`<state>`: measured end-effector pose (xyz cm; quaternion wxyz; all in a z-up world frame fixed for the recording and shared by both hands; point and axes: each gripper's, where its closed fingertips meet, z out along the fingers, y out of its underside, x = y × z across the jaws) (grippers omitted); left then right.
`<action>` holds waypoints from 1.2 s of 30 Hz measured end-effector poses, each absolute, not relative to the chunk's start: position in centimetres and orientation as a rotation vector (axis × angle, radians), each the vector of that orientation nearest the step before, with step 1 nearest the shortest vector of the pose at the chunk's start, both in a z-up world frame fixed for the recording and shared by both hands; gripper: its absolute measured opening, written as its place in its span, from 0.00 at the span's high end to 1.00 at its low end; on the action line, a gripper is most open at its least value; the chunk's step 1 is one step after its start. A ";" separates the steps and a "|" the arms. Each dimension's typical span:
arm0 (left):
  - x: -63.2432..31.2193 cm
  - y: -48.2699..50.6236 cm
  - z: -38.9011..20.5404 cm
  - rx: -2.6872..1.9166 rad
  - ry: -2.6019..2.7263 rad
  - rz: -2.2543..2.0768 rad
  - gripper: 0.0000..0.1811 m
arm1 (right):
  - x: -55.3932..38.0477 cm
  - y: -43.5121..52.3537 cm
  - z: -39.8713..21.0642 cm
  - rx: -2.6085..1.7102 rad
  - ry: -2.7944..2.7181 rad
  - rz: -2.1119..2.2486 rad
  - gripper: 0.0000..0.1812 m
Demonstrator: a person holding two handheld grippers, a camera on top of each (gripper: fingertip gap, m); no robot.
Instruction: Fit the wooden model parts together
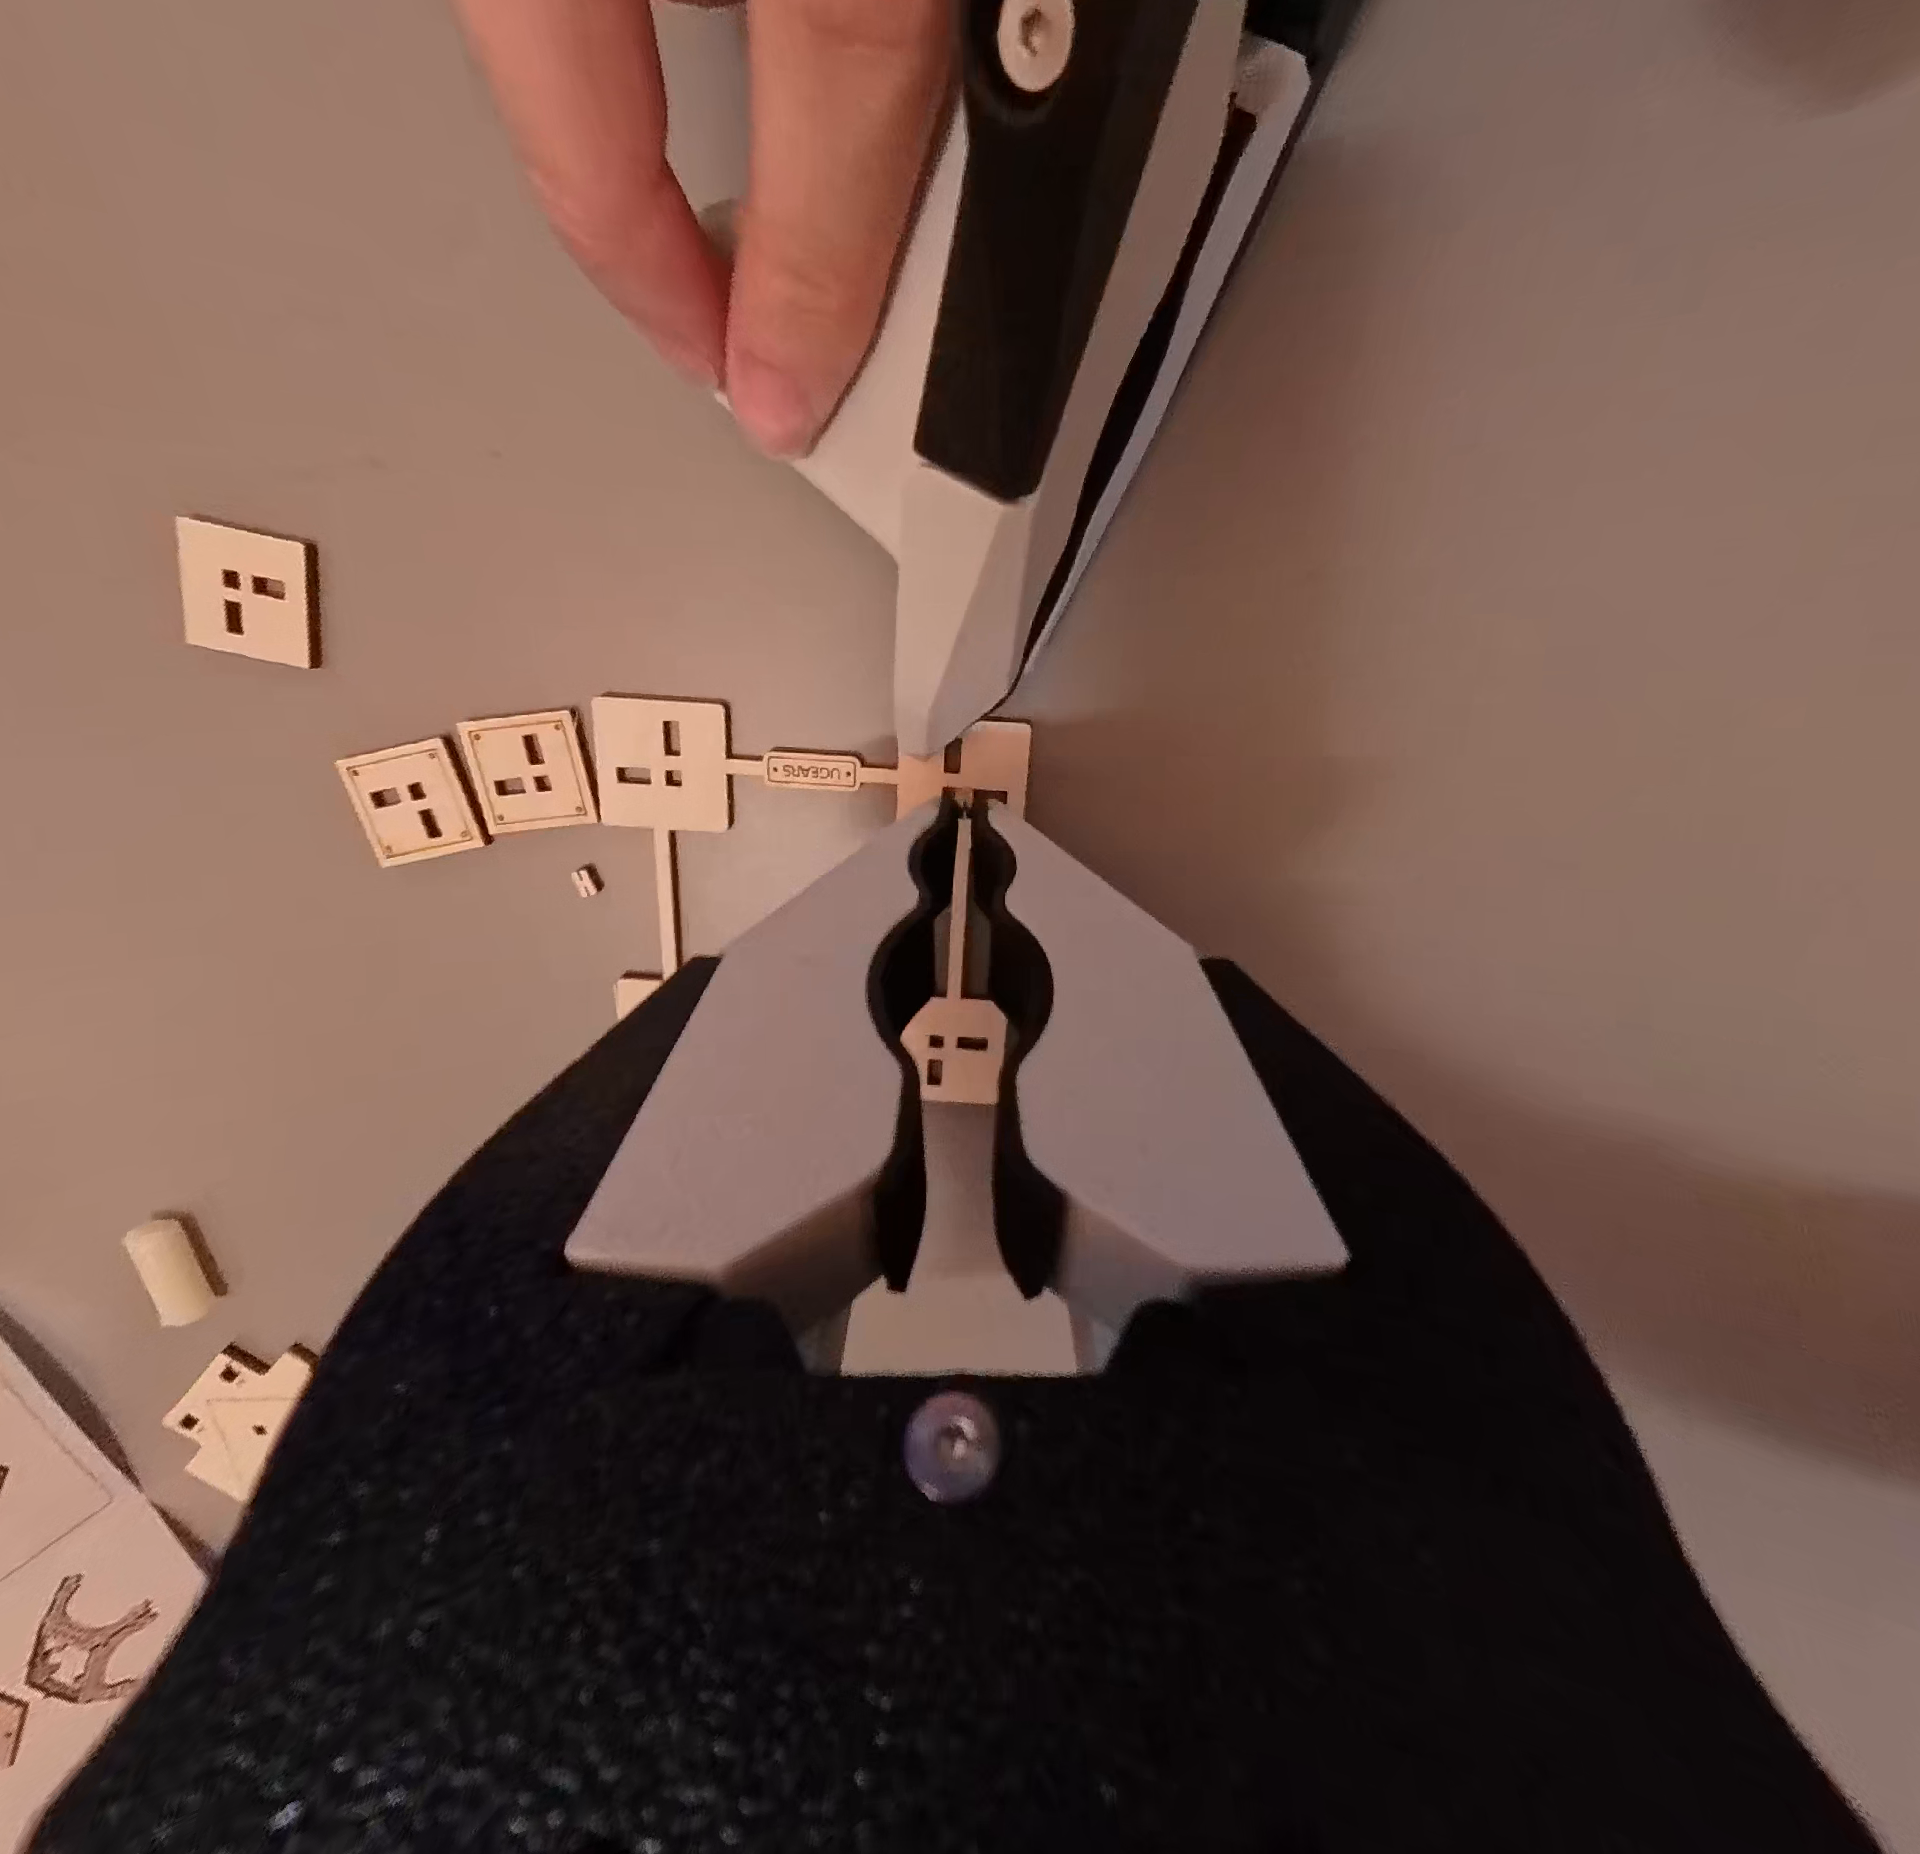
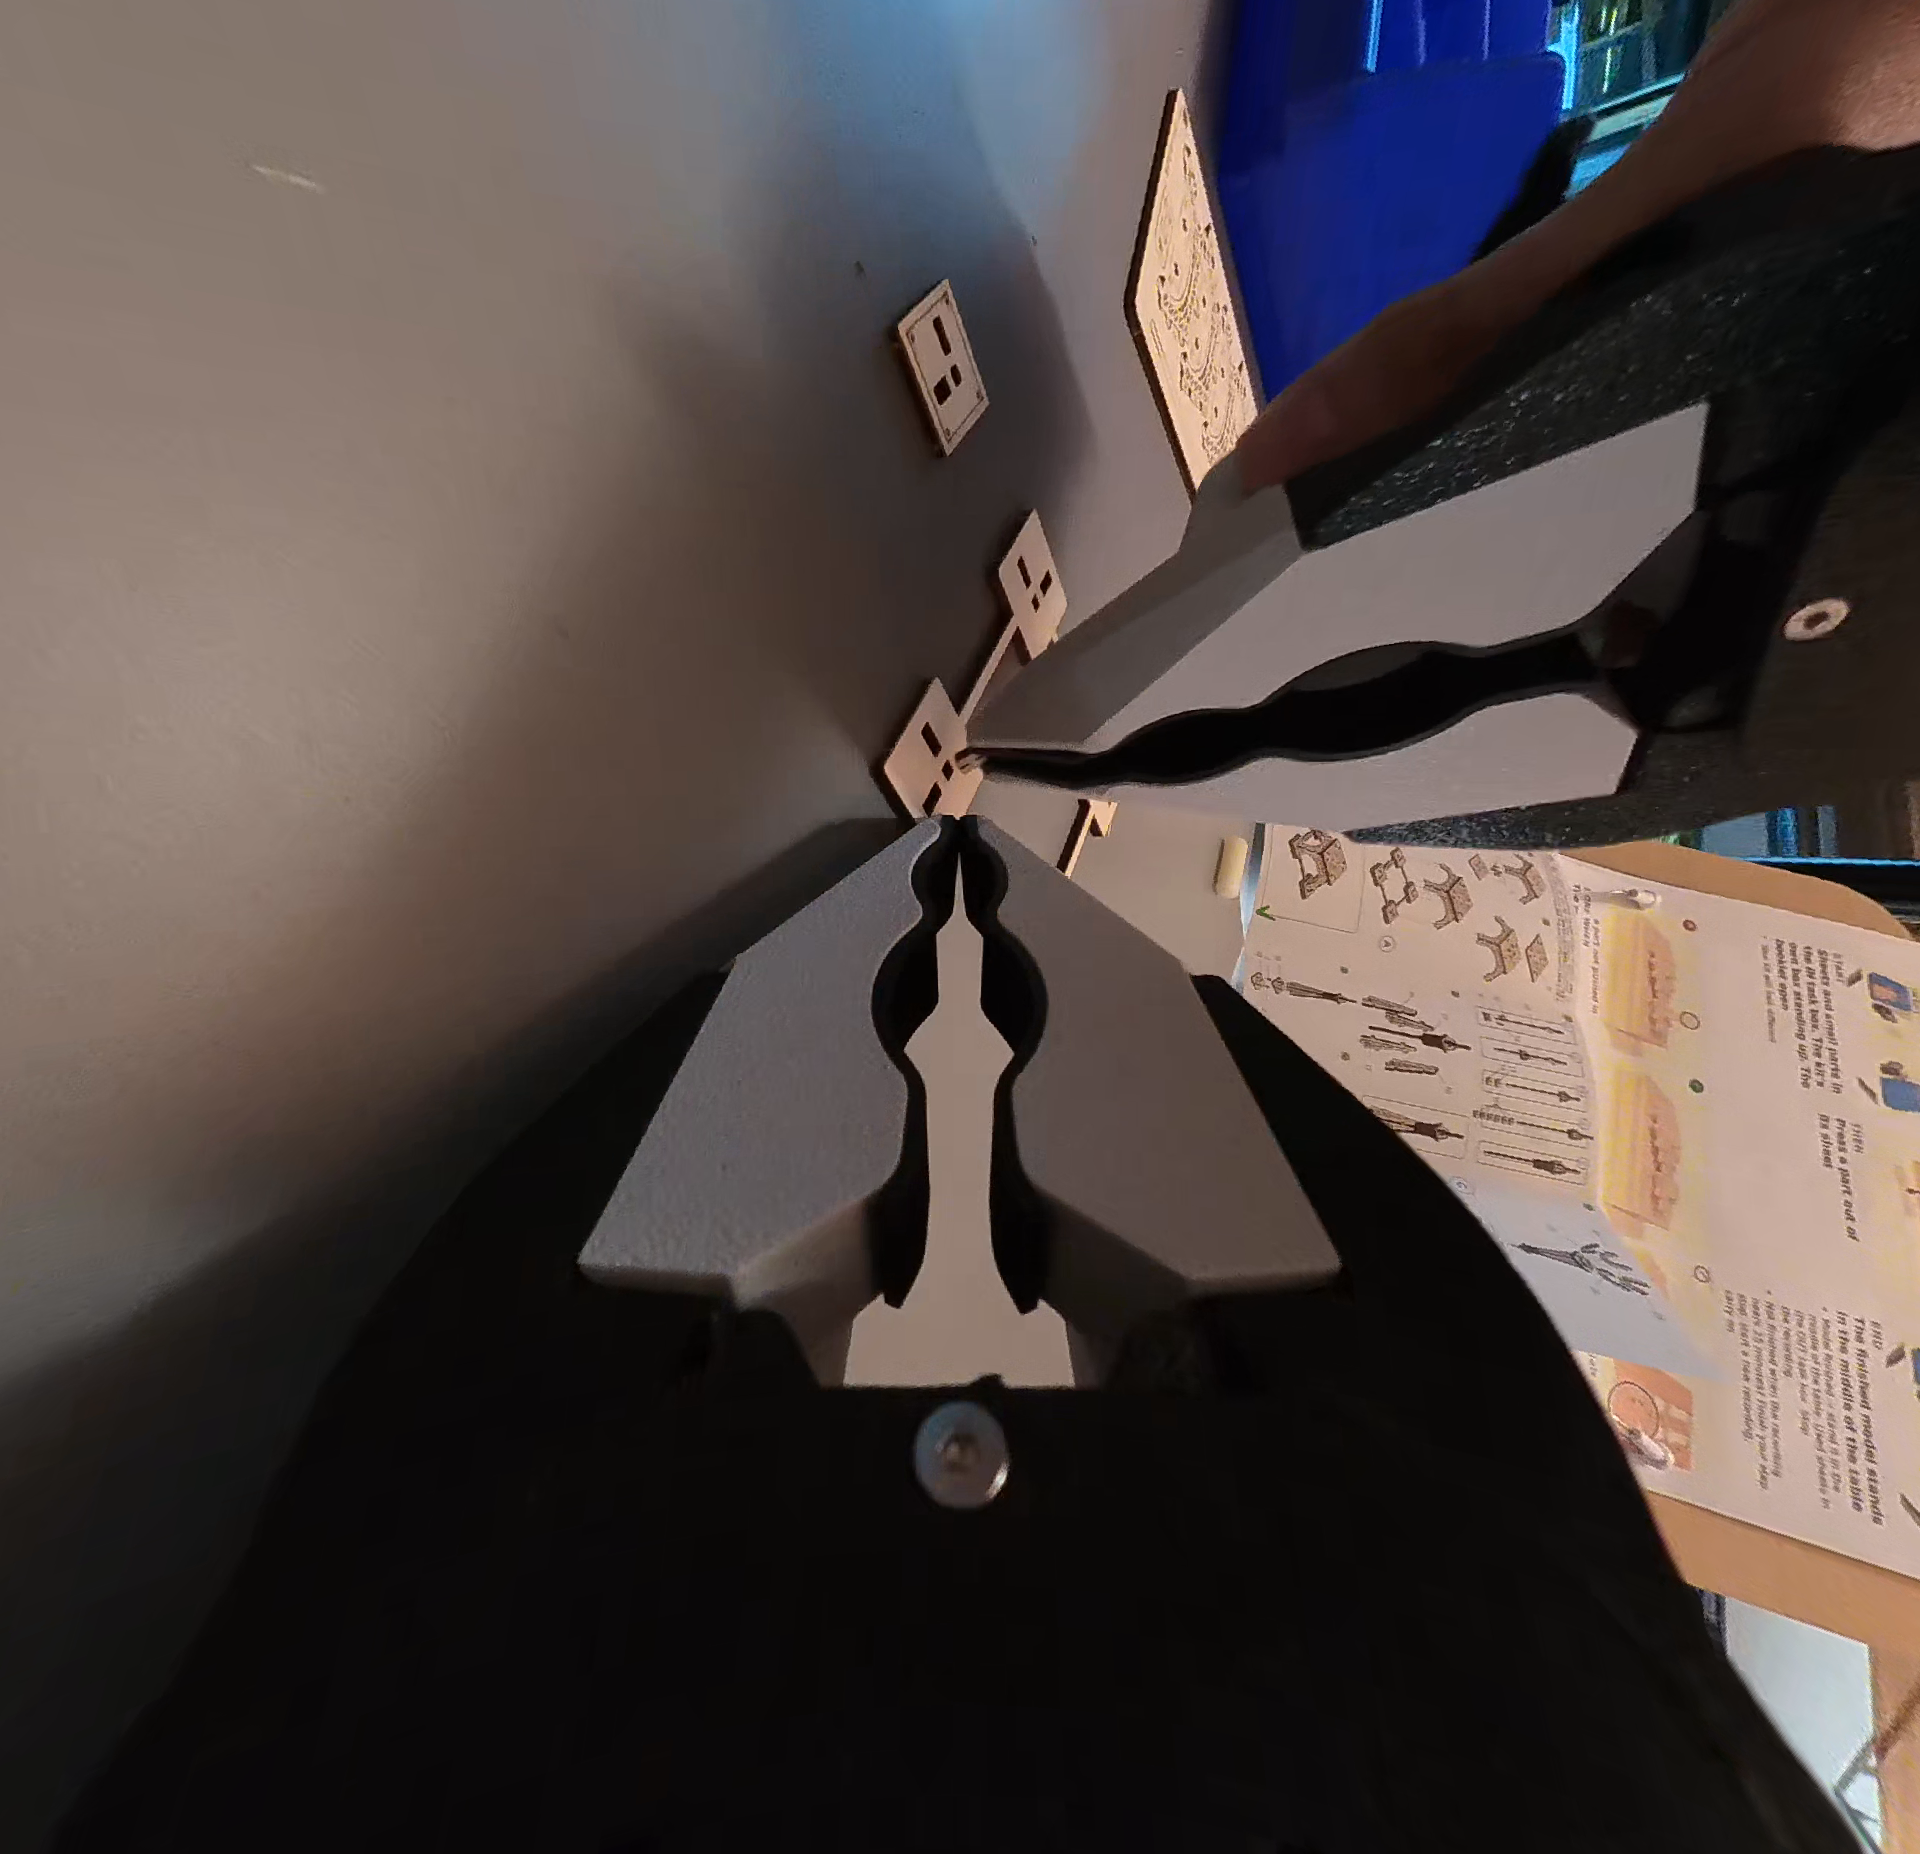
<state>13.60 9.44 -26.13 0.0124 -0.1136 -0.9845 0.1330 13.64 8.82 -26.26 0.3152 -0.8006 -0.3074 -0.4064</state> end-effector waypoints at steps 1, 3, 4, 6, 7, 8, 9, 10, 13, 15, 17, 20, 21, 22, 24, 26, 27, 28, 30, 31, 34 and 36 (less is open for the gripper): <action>13.6 9.4 -26.2 -0.359 -3.068 0.402 1.00 | 13.6 8.8 -26.3 -2.108 -0.817 -1.076 1.00; 13.7 9.4 -26.2 -0.365 -3.068 0.380 1.00 | 13.6 8.9 -26.3 -2.106 -0.824 -1.084 1.00; 13.6 9.4 -26.3 -0.366 -3.061 0.369 1.00 | 13.6 8.9 -26.3 -2.107 -0.832 -1.087 1.00; 13.8 9.6 -26.5 -0.375 -3.065 0.317 1.00 | 13.6 8.9 -26.3 -2.106 -0.844 -1.094 1.00; 13.8 9.6 -26.4 -0.377 -3.061 0.307 1.00 | 13.6 8.9 -26.3 -2.107 -0.845 -1.095 1.00; 13.8 9.6 -26.4 -0.379 -3.059 0.291 1.00 | 13.5 8.9 -26.3 -2.108 -0.846 -1.095 1.00; 13.9 9.7 -26.4 -0.383 -3.063 0.262 1.00 | 13.5 9.0 -26.3 -2.108 -0.845 -1.094 1.00; 13.9 9.7 -26.5 -0.391 -3.064 0.238 1.00 | 13.5 9.0 -26.4 -2.107 -0.841 -1.091 1.00; 13.9 9.7 -26.6 -0.406 -3.052 0.168 1.00 | 13.5 9.0 -26.4 -2.100 -0.816 -1.067 1.00; 13.9 9.7 -26.6 -0.416 -3.048 0.111 1.00 | 13.4 9.0 -26.4 -2.090 -0.799 -1.048 1.00; 13.9 9.7 -26.6 -0.418 -3.043 0.059 1.00 | 13.4 9.0 -26.4 -2.082 -0.786 -1.032 1.00; 13.9 9.8 -26.6 -0.422 -3.031 -0.020 1.00 | 13.4 9.1 -26.4 -2.074 -0.799 -1.041 1.00; 13.9 9.8 -26.6 -0.424 -3.028 -0.050 1.00 | 13.4 9.1 -26.4 -2.073 -0.802 -1.044 1.00; 13.9 9.8 -26.6 -0.426 -3.026 -0.084 1.00 | 13.4 9.1 -26.4 -2.073 -0.803 -1.046 1.00; 13.9 9.8 -26.6 -0.429 -3.023 -0.154 1.00 | 13.3 9.1 -26.4 -2.072 -0.803 -1.048 1.00; 13.9 9.8 -26.5 -0.425 -3.023 -0.214 1.00 | 13.3 9.1 -26.4 -2.071 -0.807 -1.053 1.00; 13.9 9.8 -26.5 -0.421 -3.025 -0.240 1.00 | 13.3 9.2 -26.4 -2.071 -0.808 -1.055 1.00; 13.9 9.8 -26.5 -0.419 -3.028 -0.264 1.00 | 13.3 9.2 -26.4 -2.071 -0.808 -1.057 1.00; 13.9 9.9 -26.5 -0.405 -3.028 -0.307 1.00 | 13.3 9.2 -26.4 -2.070 -0.810 -1.059 1.00; 13.9 9.9 -26.5 -0.393 -3.026 -0.327 1.00 | 13.3 9.2 -26.4 -2.070 -0.813 -1.062 1.00; 13.9 10.0 -26.5 -0.368 -3.029 -0.394 1.00 | 13.3 9.3 -26.4 -2.072 -0.815 -1.067 1.00; 13.9 10.0 -26.5 -0.349 -3.033 -0.429 1.00 | 13.3 9.3 -26.4 -2.072 -0.817 -1.070 1.00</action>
